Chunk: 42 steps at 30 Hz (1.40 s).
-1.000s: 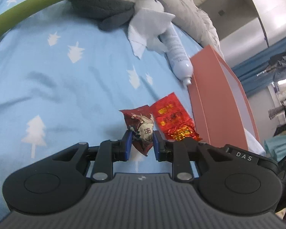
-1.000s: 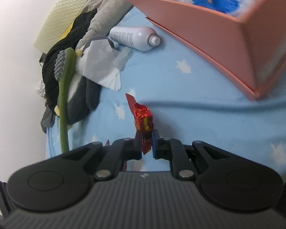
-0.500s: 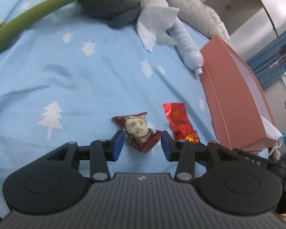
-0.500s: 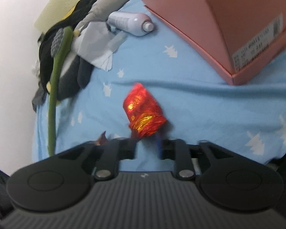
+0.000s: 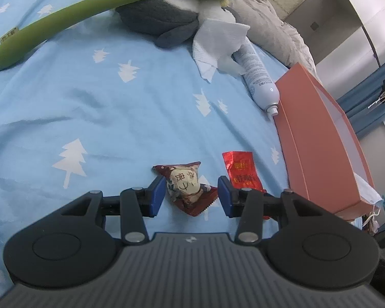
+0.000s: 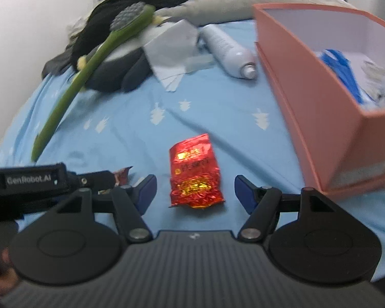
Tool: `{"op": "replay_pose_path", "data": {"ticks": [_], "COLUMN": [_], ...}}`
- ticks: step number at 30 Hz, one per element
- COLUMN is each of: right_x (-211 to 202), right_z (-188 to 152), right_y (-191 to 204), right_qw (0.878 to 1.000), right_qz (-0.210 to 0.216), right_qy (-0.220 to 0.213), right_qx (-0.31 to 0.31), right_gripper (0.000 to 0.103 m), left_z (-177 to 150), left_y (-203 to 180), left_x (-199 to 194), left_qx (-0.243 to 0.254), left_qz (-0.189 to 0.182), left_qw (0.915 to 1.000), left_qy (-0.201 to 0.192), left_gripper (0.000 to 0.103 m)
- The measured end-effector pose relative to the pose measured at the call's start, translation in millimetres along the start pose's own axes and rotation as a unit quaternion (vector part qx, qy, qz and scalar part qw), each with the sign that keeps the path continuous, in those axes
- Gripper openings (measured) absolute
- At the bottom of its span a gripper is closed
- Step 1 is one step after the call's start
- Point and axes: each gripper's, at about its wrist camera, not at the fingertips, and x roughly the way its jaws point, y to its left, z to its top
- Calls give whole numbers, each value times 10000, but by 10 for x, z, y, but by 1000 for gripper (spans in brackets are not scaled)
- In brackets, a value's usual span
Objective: Organize soft objects
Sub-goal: 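Lift the candies with both tools and reposition them on the sheet, then carry the red-and-white candy with the left tool while the right tool carries the foil candy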
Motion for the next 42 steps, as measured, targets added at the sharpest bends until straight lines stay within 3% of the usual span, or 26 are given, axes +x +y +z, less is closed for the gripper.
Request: {"op": "replay_pose_path", "data": {"ticks": [9,13,16,28,42], "right_x": [259,320,308,166,162], "right_z": [-23,-63,-67,-118,-218], "right_y": [106,123,158,141,-20], "right_qw": [9978,9974,9965,9973,9990], "right_qz": [-258,-240,-251,-323,-285], "right_qy": [169,218,223,148,183], "right_qx": [-595,-651,-764,-646,-296], "right_gripper": [68,55,54,54,53], "left_z": [-44,-53,-42,-8,-5], "left_y": [-48,-37,-35,-41,0], "left_x": [66,94,101,165,141], "left_qx": [138,148,161,0,-139], "left_qz": [75,109,126,133,158], "left_qw": [9999,9998,9998,9999,9998], "left_qy": [44,22,-4,2,-29], "left_gripper": [49,49,49,47,31]}}
